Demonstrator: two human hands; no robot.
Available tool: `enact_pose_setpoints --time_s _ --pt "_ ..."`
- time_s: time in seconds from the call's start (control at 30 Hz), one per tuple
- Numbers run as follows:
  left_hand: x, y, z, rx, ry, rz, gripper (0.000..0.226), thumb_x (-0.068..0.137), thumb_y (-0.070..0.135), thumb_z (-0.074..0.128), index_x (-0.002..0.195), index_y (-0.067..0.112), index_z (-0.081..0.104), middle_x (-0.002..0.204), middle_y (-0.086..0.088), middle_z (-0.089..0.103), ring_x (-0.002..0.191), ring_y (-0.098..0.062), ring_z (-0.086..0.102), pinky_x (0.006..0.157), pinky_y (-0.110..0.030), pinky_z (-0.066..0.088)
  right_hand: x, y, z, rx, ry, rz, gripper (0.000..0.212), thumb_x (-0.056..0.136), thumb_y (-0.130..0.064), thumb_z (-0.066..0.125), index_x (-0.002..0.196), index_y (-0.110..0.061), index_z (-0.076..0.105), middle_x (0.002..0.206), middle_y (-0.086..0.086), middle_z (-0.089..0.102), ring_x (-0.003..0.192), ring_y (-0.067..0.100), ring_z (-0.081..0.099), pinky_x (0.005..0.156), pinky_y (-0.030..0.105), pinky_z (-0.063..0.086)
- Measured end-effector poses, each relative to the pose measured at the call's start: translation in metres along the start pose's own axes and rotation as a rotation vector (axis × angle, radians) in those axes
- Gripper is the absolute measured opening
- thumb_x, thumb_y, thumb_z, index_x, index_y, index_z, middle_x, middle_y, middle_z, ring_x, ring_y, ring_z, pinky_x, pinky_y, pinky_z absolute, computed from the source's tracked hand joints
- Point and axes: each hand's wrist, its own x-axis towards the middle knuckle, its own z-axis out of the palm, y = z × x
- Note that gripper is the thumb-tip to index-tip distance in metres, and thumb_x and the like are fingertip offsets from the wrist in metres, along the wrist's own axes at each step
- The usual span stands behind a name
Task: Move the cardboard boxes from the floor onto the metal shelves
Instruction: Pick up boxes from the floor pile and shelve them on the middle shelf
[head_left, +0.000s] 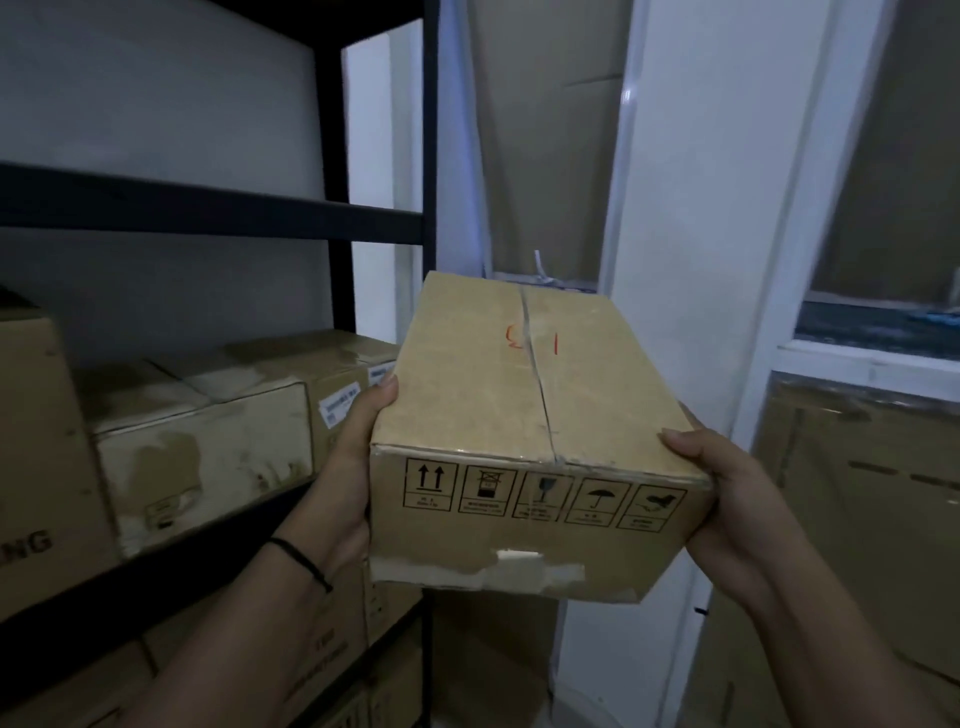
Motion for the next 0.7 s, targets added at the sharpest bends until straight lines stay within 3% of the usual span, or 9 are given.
enact_pose_setpoints --time_s 0.23,0.47,0.6,0.7 --pt "0.016 -0.008 0.029 -0.001 0.13 0.076 0.056 0.078 0.056 0.053 0.123 0.024 0.062 0.11 -0.012 0.071 0.09 -0.03 0.069 0.08 -0.045 0.053 0.062 -0.014 -0.029 0.033 -0.229 0.064 0.043 0.087 -0.019 0.045 0.126 -0.029 0.061 0.115 0.007 0.07 0.091 0.028 0.067 0.074 0.041 0.048" --pt "0.002 -0.005 0.033 0.011 0.28 0.149 0.058 0.076 0.055 0.05 0.121 0.022 0.062 0.107 -0.012 0.072 0.082 -0.029 0.071 0.063 -0.039 0.057 0.099 -0.008 -0.018 0.15 -0.435 0.19 0.05 0.078 -0.018 0.049 0.127 -0.017 0.059 0.104 0.012 0.072 0.078 0.025 0.071 0.058 0.033 0.059" --pt "-0.01 0.006 0.017 0.059 0.381 0.244 0.046 0.083 0.051 0.045 0.113 0.021 0.064 0.095 -0.008 0.075 0.076 -0.025 0.072 0.056 -0.035 0.056 0.119 0.007 0.007 0.138 -0.504 0.213 0.044 0.088 -0.018 0.044 0.128 -0.024 0.06 0.11 0.011 0.071 0.084 0.026 0.069 0.065 0.036 0.055" --pt "-0.019 0.015 0.001 0.06 0.447 0.275 0.041 0.091 0.049 0.041 0.104 0.022 0.068 0.095 -0.007 0.075 0.077 -0.024 0.073 0.065 -0.037 0.053 0.128 0.016 0.031 0.149 -0.561 0.241 0.045 0.083 -0.02 0.048 0.126 -0.024 0.061 0.107 0.012 0.071 0.085 0.027 0.069 0.07 0.037 0.054"
